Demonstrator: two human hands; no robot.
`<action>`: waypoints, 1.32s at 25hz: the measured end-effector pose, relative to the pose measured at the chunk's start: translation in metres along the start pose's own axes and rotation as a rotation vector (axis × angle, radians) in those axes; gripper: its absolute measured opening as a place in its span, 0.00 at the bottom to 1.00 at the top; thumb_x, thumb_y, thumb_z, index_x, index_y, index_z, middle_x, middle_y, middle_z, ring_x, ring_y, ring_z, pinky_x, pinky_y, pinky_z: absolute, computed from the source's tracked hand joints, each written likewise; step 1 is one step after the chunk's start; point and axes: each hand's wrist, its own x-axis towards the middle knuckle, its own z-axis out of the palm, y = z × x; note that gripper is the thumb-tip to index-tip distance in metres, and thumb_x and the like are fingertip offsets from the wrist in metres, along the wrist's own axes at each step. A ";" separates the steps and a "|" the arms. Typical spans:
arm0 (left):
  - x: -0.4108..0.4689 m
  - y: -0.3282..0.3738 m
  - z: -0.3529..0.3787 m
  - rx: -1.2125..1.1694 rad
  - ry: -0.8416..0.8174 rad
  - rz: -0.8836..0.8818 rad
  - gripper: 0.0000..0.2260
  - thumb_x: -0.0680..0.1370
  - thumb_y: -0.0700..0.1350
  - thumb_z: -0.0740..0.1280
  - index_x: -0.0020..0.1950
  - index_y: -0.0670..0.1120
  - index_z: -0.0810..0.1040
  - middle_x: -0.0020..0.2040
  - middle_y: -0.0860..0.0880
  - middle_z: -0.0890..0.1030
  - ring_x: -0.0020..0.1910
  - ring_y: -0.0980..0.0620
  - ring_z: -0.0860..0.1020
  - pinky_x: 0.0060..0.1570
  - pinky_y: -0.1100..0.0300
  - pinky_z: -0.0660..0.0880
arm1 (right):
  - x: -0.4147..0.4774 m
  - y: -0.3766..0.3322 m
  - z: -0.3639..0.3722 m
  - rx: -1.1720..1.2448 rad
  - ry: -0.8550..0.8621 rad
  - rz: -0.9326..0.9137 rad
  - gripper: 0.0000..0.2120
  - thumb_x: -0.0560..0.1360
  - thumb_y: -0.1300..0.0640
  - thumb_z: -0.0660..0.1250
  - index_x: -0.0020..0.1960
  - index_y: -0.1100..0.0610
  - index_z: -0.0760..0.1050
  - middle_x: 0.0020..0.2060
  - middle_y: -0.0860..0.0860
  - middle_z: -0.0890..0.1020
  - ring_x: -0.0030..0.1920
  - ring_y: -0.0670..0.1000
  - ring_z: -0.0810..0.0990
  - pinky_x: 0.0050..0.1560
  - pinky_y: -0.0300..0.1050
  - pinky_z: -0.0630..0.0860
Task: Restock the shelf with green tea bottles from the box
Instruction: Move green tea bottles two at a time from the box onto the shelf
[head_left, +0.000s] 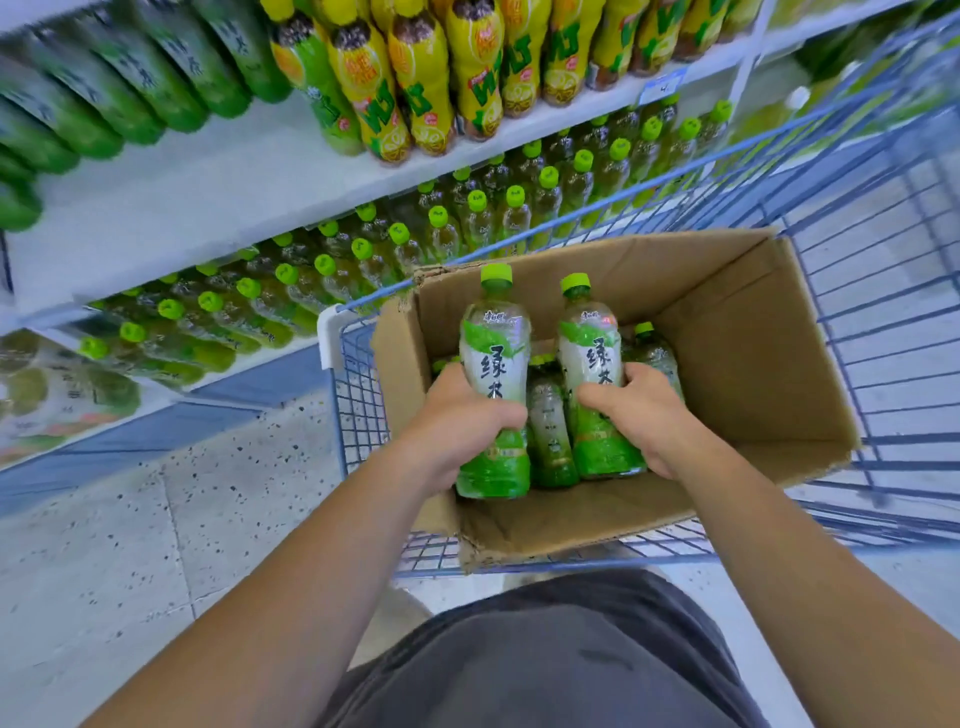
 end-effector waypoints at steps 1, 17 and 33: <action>-0.008 0.002 -0.008 -0.024 0.011 0.017 0.19 0.62 0.40 0.74 0.53 0.47 0.79 0.49 0.41 0.85 0.50 0.42 0.84 0.54 0.40 0.81 | -0.011 -0.008 0.002 0.007 0.005 -0.021 0.24 0.54 0.45 0.73 0.48 0.52 0.79 0.42 0.53 0.87 0.42 0.56 0.86 0.42 0.56 0.86; -0.066 -0.055 -0.285 -0.150 0.047 0.351 0.10 0.72 0.44 0.75 0.50 0.49 0.77 0.38 0.51 0.82 0.33 0.58 0.79 0.31 0.63 0.76 | -0.168 -0.118 0.230 -0.090 0.221 -0.293 0.22 0.57 0.39 0.71 0.46 0.49 0.77 0.39 0.45 0.84 0.39 0.48 0.83 0.34 0.45 0.77; -0.063 -0.104 -0.496 -0.331 0.386 0.366 0.18 0.67 0.48 0.78 0.54 0.51 0.78 0.47 0.50 0.85 0.47 0.48 0.84 0.48 0.46 0.83 | -0.175 -0.225 0.434 -0.250 0.030 -0.493 0.11 0.68 0.49 0.75 0.47 0.49 0.75 0.42 0.49 0.82 0.41 0.50 0.82 0.34 0.45 0.75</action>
